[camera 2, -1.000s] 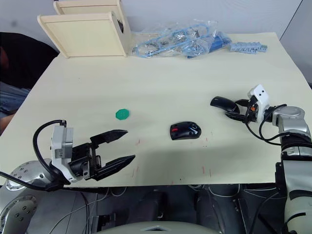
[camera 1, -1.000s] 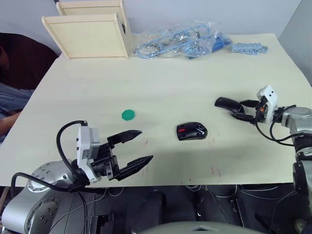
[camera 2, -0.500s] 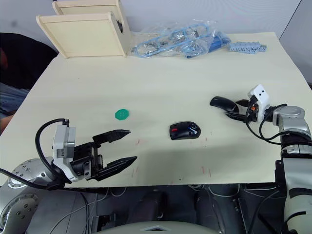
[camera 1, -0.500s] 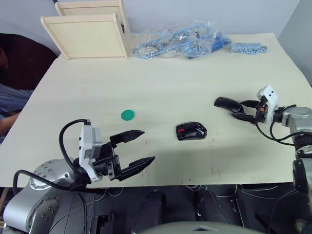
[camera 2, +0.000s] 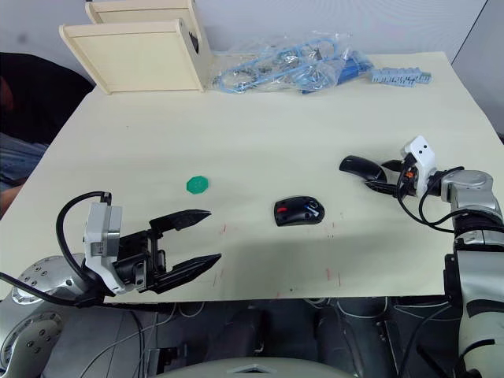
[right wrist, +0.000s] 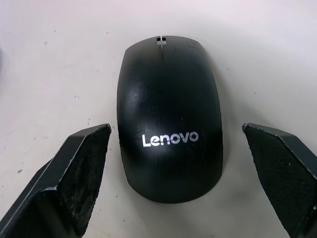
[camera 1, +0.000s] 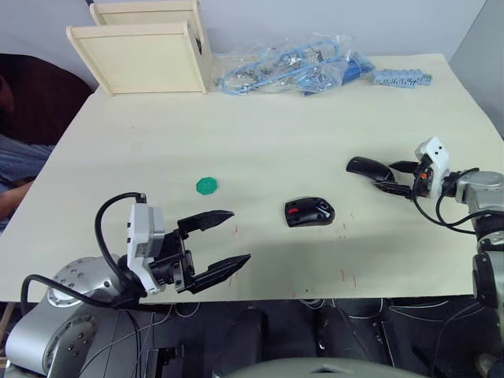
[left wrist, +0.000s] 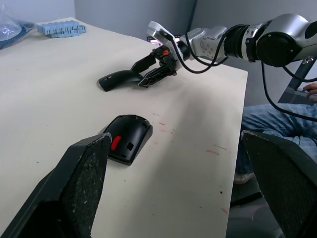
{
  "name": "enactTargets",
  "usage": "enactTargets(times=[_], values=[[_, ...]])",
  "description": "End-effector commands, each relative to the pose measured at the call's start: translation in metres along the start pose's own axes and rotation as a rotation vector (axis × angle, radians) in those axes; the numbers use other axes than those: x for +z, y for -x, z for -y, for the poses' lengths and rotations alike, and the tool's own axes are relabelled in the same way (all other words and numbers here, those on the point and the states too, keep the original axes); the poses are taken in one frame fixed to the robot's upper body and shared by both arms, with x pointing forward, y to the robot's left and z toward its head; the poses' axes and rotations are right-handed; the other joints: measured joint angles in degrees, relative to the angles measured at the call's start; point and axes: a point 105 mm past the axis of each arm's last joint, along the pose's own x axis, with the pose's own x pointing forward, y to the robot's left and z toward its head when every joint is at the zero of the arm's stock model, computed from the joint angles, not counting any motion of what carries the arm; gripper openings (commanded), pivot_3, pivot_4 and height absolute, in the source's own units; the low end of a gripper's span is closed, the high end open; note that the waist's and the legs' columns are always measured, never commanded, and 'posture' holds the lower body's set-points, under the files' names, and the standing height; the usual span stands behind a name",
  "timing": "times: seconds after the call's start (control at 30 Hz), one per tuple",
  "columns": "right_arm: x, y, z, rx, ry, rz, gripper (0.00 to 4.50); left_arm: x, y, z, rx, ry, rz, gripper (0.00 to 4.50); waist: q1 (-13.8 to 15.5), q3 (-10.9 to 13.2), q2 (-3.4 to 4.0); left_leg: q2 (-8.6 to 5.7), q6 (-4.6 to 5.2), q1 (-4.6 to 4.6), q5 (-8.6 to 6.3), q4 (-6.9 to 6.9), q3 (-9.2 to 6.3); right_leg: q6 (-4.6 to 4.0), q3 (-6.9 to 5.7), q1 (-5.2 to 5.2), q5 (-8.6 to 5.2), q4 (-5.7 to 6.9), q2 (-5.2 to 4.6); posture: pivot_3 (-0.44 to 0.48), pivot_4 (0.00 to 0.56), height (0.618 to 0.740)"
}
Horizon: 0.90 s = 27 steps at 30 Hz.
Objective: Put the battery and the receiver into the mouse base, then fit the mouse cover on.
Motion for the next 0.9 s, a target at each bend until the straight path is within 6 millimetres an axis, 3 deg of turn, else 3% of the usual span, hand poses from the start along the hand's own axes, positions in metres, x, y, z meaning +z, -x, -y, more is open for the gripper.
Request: enactTargets(times=[0.03, 0.17, 0.2, 0.23, 0.27, 0.9], values=[[0.0167, 0.0046, 0.0059, -0.018, 0.046, 0.036, 4.50, 0.0025, -0.0006, 0.0021, -0.016, -0.028, 0.000, 4.49, 0.0, 0.0, 0.00, 0.00, 0.00, 0.00, 0.00, 0.00, 0.00, 0.00, 0.00, 0.00, 0.00, 0.00, 0.00, 0.000, 0.150, 0.740], [0.0163, 0.0046, 0.0060, -0.019, 0.045, 0.035, 4.50, 0.0021, -0.0006, 0.0021, -0.015, -0.029, 0.000, 4.49, 0.0, 0.0, 0.00, 0.00, 0.00, 0.00, 0.00, -0.01, 0.00, 0.00, 0.00, 0.00, 0.00, 0.00, 0.00, 0.000, 0.150, 0.740], [0.0161, 0.0045, 0.0061, -0.019, 0.045, 0.035, 3.99, 0.0020, -0.0006, 0.0022, -0.016, -0.029, 0.000, 4.50, 0.0, 0.0, 0.00, 0.00, 0.00, 0.00, 0.00, -0.01, 0.00, 0.00, 0.00, 0.00, 0.00, 0.00, 0.00, 0.000, 0.150, 0.740], [0.0162, 0.0043, 0.0062, -0.021, 0.045, 0.035, 3.95, 0.0019, -0.0007, 0.0022, -0.016, -0.029, 0.000, 4.50, 0.0, 0.0, 0.00, 0.00, 0.00, 0.00, 0.00, -0.01, 0.00, 0.00, 0.00, 0.00, 0.00, 0.00, 0.00, 0.000, 0.150, 0.740], [0.0162, 0.0042, 0.0061, -0.020, 0.047, 0.035, 3.57, 0.0018, -0.0008, 0.0021, -0.016, -0.029, 0.000, 4.50, 0.0, 0.0, 0.00, 0.00, 0.00, 0.00, 0.00, -0.01, 0.00, 0.00, 0.00, 0.00, 0.00, 0.00, 0.00, 0.000, 0.150, 0.740], [0.0198, 0.0001, 0.0041, -0.005, 0.046, 0.045, 3.57, -0.0012, 0.0011, 0.0032, -0.021, -0.025, -0.003, 4.50, 0.0, 0.0, 0.01, 0.00, 0.00, 0.01, 0.00, -0.04, 0.00, 0.00, 0.00, 0.00, 0.00, -0.01, 0.00, 0.000, 0.150, 0.740]])
